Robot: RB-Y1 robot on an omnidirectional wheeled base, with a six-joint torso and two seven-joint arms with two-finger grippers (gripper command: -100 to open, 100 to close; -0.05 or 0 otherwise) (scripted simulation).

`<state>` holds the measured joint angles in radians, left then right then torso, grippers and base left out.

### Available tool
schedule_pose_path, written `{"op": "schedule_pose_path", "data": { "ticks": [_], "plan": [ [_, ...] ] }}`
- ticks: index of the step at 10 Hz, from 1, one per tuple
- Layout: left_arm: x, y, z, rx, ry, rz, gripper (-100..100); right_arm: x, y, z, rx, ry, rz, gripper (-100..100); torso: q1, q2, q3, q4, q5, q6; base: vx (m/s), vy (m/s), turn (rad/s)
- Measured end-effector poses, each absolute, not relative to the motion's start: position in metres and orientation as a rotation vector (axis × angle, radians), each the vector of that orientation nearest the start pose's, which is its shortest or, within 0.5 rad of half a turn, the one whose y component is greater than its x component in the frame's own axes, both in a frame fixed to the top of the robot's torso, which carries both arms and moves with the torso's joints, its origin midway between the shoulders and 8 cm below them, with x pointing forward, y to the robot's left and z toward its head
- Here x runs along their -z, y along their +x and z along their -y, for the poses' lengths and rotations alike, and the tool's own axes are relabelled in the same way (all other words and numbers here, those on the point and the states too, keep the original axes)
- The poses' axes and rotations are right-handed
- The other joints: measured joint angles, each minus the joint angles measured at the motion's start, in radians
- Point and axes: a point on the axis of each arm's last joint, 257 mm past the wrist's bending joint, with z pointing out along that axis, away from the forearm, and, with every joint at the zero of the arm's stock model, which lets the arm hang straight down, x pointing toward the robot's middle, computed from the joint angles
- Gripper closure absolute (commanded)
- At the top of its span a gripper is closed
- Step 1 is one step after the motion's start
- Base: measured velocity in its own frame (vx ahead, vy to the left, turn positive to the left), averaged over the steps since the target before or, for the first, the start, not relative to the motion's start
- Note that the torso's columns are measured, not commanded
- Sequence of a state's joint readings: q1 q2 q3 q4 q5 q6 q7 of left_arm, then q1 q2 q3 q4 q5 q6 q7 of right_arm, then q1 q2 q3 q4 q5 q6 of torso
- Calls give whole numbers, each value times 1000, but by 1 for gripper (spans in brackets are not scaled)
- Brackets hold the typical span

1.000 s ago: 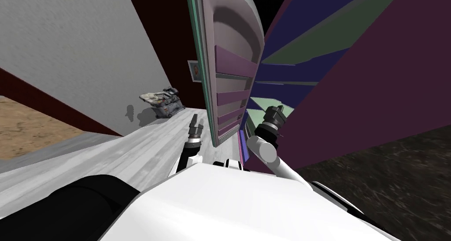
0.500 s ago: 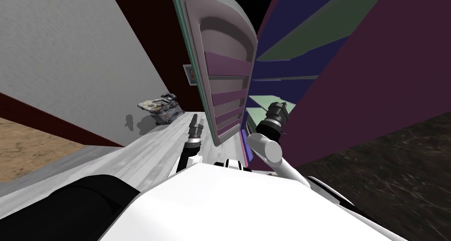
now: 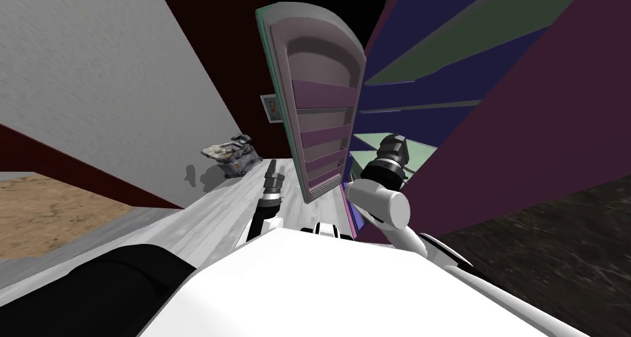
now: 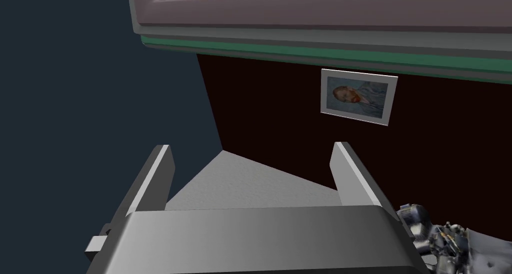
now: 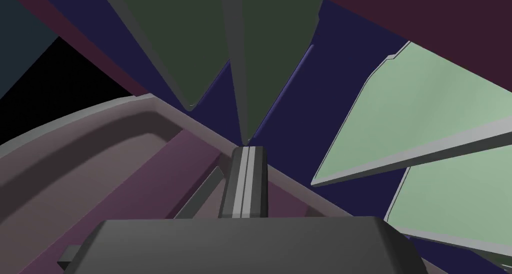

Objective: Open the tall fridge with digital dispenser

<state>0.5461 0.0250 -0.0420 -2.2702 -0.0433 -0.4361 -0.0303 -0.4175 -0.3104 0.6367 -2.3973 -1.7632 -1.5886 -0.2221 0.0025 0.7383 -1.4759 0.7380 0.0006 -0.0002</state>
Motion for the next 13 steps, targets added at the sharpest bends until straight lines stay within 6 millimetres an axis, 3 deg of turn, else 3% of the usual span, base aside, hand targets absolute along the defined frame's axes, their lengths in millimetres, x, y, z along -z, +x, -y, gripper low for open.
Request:
{"op": "schedule_pose_path", "data": {
  "ticks": [3, 4, 13],
  "plan": [
    [9, 355, -266, 1246, -698, -748, 0, -116, 388, 253, 2220, -983, -1313, 100, -5, -1, 0, 0, -1, 0, 29, 147, 27],
    [9, 355, -266, 1246, -698, -748, 0, -123, 387, 249, 2179, -982, -1314, -100, -4, 1, 0, 0, -1, 0, 12, 129, -136],
    [9, 355, -266, 1246, -698, -748, 0, -143, 419, 263, 2115, -1103, -1274, -100, -4, 0, 0, 0, -1, 0, 8, 53, -76]
  ]
}}
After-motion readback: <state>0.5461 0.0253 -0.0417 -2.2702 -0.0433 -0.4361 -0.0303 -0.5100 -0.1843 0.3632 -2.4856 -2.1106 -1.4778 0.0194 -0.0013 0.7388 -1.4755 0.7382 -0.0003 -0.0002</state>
